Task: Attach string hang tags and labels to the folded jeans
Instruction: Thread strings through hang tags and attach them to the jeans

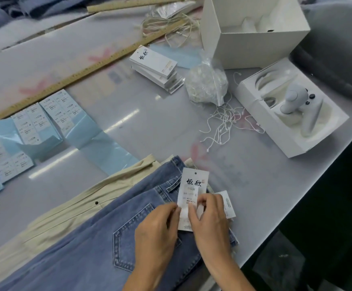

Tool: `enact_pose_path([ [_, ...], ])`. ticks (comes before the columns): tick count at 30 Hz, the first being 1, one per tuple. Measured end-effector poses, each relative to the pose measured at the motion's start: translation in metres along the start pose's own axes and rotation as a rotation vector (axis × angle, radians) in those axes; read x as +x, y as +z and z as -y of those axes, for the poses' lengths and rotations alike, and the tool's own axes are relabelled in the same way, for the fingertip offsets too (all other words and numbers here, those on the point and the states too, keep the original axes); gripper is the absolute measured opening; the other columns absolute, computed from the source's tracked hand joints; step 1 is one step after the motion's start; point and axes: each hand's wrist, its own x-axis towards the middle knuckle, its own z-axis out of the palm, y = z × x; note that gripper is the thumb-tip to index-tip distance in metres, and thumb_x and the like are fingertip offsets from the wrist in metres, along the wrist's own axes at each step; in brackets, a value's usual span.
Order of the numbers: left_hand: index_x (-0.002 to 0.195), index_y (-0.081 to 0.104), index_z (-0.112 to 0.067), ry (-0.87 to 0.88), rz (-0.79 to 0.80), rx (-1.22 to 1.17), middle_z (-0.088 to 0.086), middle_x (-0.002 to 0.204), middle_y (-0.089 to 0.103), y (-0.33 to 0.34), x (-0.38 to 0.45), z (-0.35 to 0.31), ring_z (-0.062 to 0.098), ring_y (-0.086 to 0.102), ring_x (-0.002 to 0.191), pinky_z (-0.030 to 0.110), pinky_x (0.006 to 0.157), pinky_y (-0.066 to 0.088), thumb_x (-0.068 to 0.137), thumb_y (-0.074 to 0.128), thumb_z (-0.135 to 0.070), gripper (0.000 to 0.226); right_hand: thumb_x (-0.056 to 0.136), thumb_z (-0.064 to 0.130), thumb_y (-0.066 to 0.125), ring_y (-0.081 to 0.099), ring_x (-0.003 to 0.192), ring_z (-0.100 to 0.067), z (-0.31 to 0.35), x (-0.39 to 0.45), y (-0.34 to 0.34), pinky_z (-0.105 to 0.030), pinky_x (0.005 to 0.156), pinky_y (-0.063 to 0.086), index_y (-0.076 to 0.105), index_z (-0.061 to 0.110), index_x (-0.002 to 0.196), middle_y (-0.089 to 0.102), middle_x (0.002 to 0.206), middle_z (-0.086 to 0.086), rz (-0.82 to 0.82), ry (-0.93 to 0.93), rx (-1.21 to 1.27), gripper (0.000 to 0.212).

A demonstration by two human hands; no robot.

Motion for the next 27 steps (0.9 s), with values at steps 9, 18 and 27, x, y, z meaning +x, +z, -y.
enact_pose_path([
  [9,0.088,0.039,-0.029,-0.214,0.308,0.322,-0.006,0.080,0.067,0.009,0.048,-0.013,0.017,0.066,0.074,0.035,0.054,0.047,0.092,0.048,-0.070,0.043,0.074,0.046,0.085,0.058,0.075,0.002,-0.014,0.038,-0.015,-0.013,0.051,0.044,0.032,0.043,0.111,0.052,0.087,0.012,0.202,0.220,0.092,0.064],
  [18,0.081,0.042,-0.034,-0.298,0.293,0.147,-0.021,0.074,0.060,0.002,0.048,-0.008,-0.002,0.054,0.066,0.024,0.049,0.035,0.084,0.069,-0.059,0.037,0.090,0.039,0.073,0.063,0.062,0.001,-0.016,0.072,-0.016,-0.019,0.048,0.050,0.069,0.030,0.091,0.066,0.074,0.010,0.187,0.184,0.267,0.010],
  [27,0.090,0.057,-0.046,-0.383,-0.087,-0.232,-0.008,0.066,0.058,-0.008,0.059,-0.005,0.006,0.055,0.061,0.029,0.049,0.041,0.083,0.061,-0.069,0.024,0.086,0.022,0.080,0.074,0.084,-0.013,-0.003,0.067,-0.039,-0.025,0.071,0.058,0.078,0.026,0.096,0.078,0.093,0.003,0.530,0.129,0.587,0.012],
])
